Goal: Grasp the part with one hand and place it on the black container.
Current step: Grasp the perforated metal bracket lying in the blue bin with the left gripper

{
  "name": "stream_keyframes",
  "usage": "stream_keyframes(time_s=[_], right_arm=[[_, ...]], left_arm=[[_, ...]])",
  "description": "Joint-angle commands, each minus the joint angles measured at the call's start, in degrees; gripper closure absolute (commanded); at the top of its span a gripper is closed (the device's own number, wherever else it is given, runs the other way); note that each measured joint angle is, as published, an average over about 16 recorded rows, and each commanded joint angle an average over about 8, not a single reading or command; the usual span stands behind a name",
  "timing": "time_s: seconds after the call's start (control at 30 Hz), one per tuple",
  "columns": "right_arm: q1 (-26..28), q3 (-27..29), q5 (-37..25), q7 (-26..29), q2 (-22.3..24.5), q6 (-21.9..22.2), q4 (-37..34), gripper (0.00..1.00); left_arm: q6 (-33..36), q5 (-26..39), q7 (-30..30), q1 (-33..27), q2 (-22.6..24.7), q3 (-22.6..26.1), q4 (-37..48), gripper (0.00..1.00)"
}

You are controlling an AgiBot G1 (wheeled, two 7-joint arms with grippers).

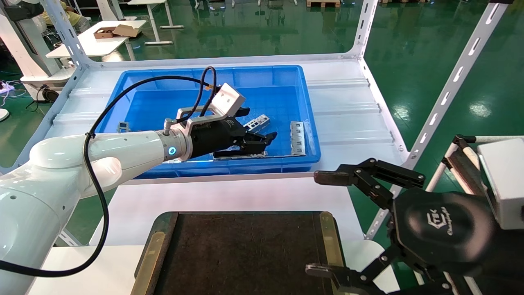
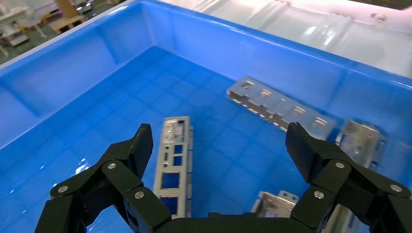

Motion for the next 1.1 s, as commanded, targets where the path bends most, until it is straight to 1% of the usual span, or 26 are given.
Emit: stream_keyframes(time_s=[0.03,0.07,0.1,0.13,0.17,0.2,0.3,0.33,0.37,0.4,0.43,0.47,1.1], right_arm=[[0.0,0.0,0.0,0.0,0.0,0.0,0.0,0.01],[0.0,0.0,0.0,0.0,0.0,0.0,0.0,0.04],[0.0,0.0,0.0,0.0,0.0,0.0,0.0,0.11],[0.0,0.0,0.0,0.0,0.0,0.0,0.0,0.23],[0.0,0.0,0.0,0.0,0.0,0.0,0.0,0.35],[0.0,0.0,0.0,0.0,0.0,0.0,0.0,0.48],[0.0,0.0,0.0,0.0,0.0,0.0,0.0,0.84],[0.0,0.0,0.0,0.0,0.0,0.0,0.0,0.94],[0.0,0.0,0.0,0.0,0.0,0.0,0.0,1.00],[0.0,-0.1,0.0,0.0,0.0,0.0,0.0,1.00],[0.0,-0.1,0.0,0.0,0.0,0.0,0.0,1.00],[0.0,-0.1,0.0,0.0,0.0,0.0,0.0,1.00],[0.0,-0.1,0.1,-0.1,0.1,0.1,0.0,1.00]], left_arm=[[-0.9,-0.2,-0.6,0.0,0.1,0.7,0.2,0.00],[-1.3,-0.3,-1.1,0.1,0.1,1.2,0.1,0.00],[-1.6,-0.3,-1.6,0.2,0.2,1.7,-0.1,0.00],[-2.0,-0.4,-2.1,0.2,0.2,2.1,-0.2,0.00],[-2.3,-0.4,-2.6,0.3,0.1,2.6,-0.3,0.06],[-2.6,-0.5,-3.1,0.4,0.1,3.1,-0.5,0.16],[-3.7,-0.9,-4.3,0.7,0.1,4.4,-0.9,0.54],[-4.0,-1.1,-4.7,0.8,0.1,4.8,-1.1,0.66],[-4.3,-1.2,-5.0,0.9,0.1,5.2,-1.3,0.79],[-4.6,-1.4,-5.3,1.0,0.1,5.6,-1.4,0.91],[-4.9,-1.7,-5.6,1.1,0.1,6.0,-1.6,0.98],[-5.2,-1.9,-5.9,1.2,0.1,6.4,-1.8,1.00],[-9.2,-7.0,-9.1,2.5,0.0,12.7,-3.5,1.00]])
